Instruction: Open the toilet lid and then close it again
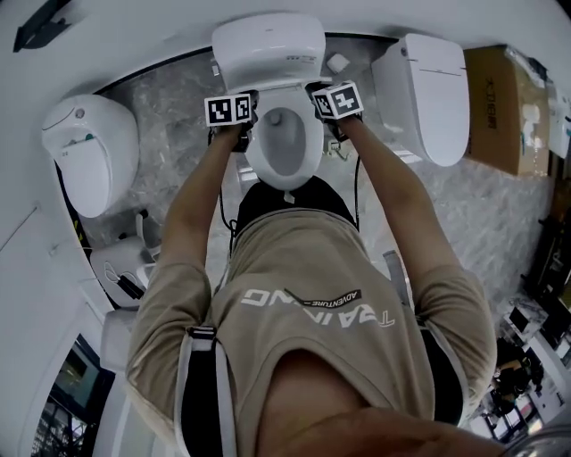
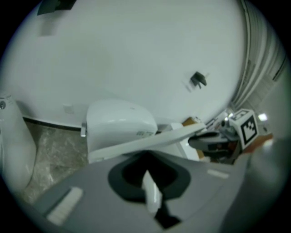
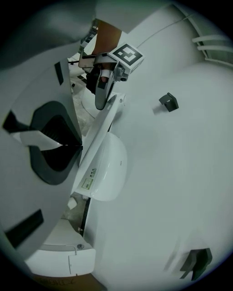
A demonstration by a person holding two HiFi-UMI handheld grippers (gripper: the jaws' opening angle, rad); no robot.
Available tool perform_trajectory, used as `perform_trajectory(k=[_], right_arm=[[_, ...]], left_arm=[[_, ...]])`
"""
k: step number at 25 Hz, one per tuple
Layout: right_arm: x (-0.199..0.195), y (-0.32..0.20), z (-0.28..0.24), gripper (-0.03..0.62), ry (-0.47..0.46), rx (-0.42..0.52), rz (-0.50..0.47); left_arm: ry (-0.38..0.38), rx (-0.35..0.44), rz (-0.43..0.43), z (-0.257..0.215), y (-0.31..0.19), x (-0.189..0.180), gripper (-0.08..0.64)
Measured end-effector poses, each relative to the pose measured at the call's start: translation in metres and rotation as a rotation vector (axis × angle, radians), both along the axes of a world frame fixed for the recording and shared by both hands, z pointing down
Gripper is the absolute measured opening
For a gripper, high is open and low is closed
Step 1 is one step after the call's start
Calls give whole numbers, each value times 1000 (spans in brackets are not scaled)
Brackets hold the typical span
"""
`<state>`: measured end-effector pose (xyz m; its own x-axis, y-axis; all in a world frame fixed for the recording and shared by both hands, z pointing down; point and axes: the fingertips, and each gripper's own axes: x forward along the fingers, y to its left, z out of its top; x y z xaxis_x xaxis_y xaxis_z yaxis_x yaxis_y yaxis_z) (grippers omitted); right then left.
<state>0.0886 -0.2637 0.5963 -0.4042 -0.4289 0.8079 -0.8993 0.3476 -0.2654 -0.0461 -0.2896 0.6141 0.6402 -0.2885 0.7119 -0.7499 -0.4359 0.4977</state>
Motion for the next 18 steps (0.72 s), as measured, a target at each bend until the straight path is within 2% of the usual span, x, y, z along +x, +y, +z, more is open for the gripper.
perform_trajectory(k=[5, 10, 15, 18], right_arm=[[1, -32, -3, 14, 10, 4, -30], [7, -64, -4, 14, 46, 16, -71], [17, -89, -13, 14, 84, 52, -102], [22, -103, -28, 14, 92, 101, -127]], left_arm=[[-46, 29, -18, -4, -31, -1, 5], [-60, 59, -21, -8, -62, 6, 5], [-84, 85, -16, -9, -85, 10, 4], [-79, 82, -54, -8, -98, 8, 5]])
